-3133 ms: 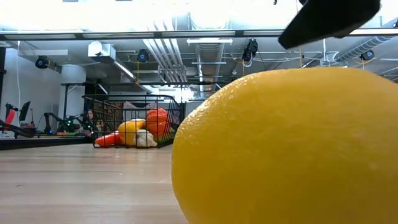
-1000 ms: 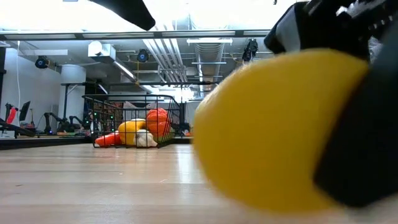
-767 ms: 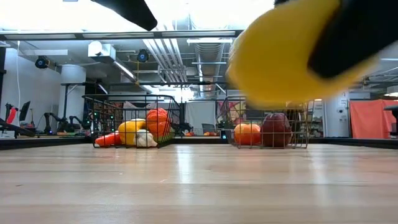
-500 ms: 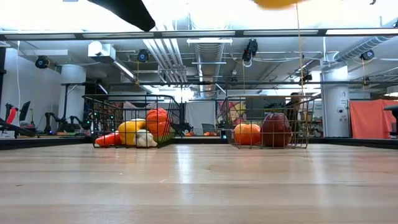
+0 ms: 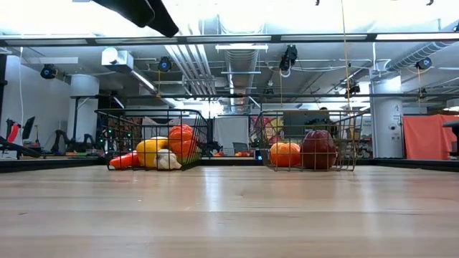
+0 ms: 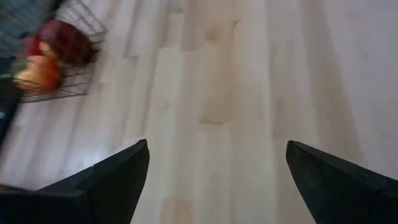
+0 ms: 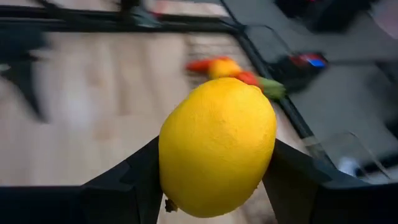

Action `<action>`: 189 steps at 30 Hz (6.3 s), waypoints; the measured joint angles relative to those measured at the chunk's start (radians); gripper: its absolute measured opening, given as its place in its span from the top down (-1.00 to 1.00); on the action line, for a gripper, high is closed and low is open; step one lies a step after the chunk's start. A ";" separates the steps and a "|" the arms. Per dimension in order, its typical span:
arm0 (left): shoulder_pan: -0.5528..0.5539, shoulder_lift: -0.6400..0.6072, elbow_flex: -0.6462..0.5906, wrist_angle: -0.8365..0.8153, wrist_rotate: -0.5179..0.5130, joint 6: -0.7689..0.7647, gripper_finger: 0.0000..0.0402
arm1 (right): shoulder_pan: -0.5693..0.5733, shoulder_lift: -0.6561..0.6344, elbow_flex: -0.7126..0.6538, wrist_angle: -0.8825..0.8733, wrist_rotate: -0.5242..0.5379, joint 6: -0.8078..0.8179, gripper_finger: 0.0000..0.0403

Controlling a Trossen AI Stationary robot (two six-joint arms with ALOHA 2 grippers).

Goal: Sort produce into baskets
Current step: Put the orange lemon into the gold wire basket, then return to Home Position

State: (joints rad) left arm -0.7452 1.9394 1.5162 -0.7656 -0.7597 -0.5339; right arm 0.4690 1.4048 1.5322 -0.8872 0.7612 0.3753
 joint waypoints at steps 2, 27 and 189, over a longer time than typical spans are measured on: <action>0.000 -0.004 0.000 -0.026 -0.033 -0.002 -0.77 | -0.068 -0.025 -0.002 -0.053 0.000 0.030 -0.08; -0.012 -0.162 0.017 -0.010 -0.320 0.281 -0.60 | -0.862 -0.011 -0.212 0.009 -0.674 -0.134 -0.08; 0.694 -1.689 -1.497 0.881 0.445 0.419 -0.55 | -0.511 -1.376 -1.522 1.025 -0.674 -0.256 -0.43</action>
State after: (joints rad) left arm -0.0517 0.2504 0.0189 0.1158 -0.3145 -0.1150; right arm -0.0418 0.0288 0.0105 0.1379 0.0875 0.1192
